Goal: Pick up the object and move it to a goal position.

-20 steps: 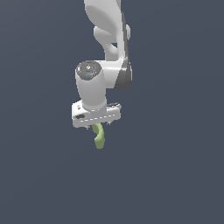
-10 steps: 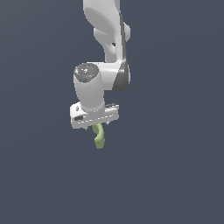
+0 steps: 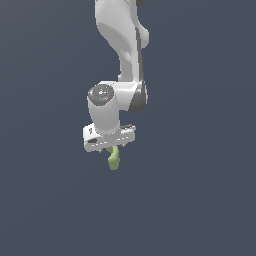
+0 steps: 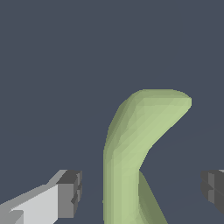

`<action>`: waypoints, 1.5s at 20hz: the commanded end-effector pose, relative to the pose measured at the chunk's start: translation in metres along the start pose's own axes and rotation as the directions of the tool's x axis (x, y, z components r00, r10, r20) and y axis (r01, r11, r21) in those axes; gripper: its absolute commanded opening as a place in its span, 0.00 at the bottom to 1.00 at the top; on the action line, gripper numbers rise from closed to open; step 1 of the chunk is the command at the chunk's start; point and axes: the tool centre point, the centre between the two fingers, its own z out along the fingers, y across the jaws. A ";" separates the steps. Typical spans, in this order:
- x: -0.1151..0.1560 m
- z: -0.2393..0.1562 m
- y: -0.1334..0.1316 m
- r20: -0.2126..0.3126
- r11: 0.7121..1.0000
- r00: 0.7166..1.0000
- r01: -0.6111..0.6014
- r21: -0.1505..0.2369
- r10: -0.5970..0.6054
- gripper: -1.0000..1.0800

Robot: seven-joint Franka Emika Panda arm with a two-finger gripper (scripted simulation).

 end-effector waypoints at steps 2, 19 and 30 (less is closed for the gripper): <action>0.000 0.012 0.000 -0.001 1.000 1.000 0.001 0.000 -0.001 0.96; 0.001 0.013 0.002 -0.001 1.000 1.000 0.001 0.000 -0.001 0.00; -0.020 -0.011 0.051 -0.001 1.000 1.000 0.001 0.000 -0.001 0.00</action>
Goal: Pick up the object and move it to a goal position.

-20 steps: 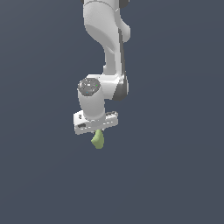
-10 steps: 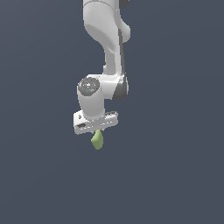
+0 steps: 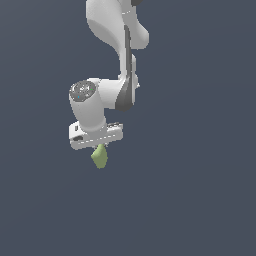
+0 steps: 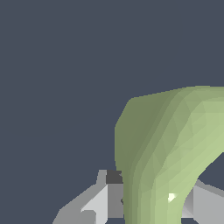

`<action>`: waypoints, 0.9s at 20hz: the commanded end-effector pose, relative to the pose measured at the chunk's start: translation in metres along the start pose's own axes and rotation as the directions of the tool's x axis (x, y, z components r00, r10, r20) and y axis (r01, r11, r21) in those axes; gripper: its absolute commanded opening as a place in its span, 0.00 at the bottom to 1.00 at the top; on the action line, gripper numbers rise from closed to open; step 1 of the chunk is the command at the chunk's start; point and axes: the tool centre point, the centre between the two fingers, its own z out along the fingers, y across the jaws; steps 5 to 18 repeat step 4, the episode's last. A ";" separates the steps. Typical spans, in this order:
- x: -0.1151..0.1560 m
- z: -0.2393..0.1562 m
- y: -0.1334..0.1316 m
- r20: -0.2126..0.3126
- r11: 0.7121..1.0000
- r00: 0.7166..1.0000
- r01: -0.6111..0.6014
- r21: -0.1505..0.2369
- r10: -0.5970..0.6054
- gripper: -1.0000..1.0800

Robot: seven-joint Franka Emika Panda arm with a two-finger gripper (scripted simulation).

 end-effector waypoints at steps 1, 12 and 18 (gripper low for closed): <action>-0.003 -0.005 0.009 0.000 1.000 1.000 0.001 0.000 -0.001 0.00; -0.004 -0.007 0.013 0.000 1.000 1.000 0.001 0.000 -0.001 0.00; -0.004 -0.007 0.013 0.000 1.000 1.000 0.001 0.000 -0.001 0.00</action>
